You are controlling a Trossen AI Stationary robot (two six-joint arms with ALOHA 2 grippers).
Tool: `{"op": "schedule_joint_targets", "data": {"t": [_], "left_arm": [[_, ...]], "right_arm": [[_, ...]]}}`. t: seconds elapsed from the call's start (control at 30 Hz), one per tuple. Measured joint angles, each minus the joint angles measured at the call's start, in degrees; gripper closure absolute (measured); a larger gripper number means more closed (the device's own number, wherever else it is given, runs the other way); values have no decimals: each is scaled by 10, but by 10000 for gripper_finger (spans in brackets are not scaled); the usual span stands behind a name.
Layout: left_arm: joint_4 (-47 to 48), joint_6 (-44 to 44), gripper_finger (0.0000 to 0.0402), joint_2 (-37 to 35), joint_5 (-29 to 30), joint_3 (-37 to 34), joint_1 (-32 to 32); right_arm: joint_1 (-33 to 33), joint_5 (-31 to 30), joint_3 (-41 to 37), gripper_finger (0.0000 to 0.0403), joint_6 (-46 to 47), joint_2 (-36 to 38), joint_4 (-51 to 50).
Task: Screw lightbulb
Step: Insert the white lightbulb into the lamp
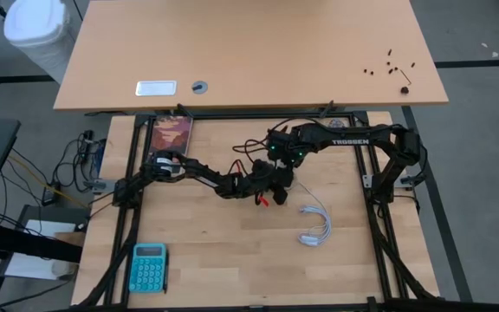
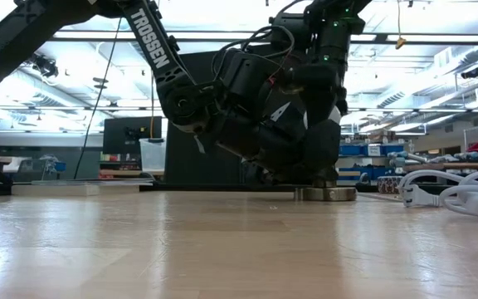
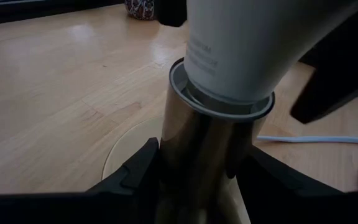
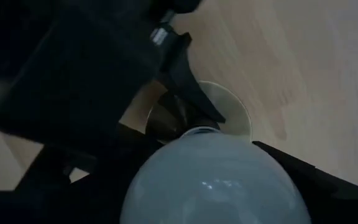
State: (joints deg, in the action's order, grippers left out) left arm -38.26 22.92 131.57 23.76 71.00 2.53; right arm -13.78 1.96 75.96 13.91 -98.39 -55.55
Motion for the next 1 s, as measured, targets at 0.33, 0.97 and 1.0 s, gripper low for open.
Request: {"op": "schedule_joint_targets", "data": {"t": [0.33,0.97,1.0], "left_arm": [[0,0,223,0,2,0,1],[0,1,223,0,5,0,2],[0,1,223,0,5,0,2]], "right_arm": [[2,-19,0,128,177,0,0],[3,31,0,56,-10,0,5],[3,32,0,43,-26,0,3]]}}
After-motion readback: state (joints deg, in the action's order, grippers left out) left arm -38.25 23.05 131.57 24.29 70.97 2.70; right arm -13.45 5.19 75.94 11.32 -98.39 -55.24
